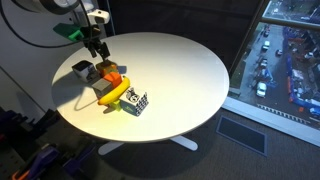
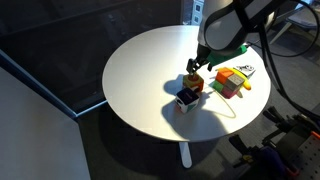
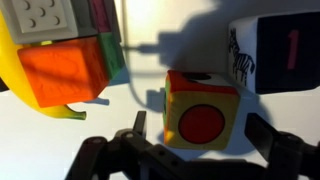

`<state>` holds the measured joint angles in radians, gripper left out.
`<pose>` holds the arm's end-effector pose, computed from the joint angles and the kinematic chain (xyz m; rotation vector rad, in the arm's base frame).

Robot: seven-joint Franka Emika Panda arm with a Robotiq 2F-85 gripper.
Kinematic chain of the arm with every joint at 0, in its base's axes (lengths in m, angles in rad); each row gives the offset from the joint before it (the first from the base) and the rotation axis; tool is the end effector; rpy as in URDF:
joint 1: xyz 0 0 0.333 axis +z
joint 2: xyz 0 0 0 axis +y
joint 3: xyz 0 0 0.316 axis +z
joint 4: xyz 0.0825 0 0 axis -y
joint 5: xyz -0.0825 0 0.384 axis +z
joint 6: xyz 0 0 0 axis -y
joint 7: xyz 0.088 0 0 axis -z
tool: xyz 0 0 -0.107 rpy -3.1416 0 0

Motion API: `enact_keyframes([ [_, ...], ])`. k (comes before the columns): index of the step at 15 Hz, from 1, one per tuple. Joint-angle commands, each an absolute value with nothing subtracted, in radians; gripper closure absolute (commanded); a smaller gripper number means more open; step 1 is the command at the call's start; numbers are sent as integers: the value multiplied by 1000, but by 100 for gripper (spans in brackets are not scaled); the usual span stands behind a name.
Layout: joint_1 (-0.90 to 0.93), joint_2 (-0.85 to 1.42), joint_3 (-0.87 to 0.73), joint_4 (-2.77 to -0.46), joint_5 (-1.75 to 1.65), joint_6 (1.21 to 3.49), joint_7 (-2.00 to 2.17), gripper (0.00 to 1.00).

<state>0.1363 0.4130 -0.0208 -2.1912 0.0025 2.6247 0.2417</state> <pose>0.5563 0.0643 0.1966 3.1318 -0.1984 0.0338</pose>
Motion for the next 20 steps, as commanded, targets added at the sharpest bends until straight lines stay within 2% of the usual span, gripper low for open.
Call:
enact_keyframes([
  [1,109,458,-2,-2124,17,2573,205,0],
  [20,140,587,-6,-2017,10,2552,237,0],
])
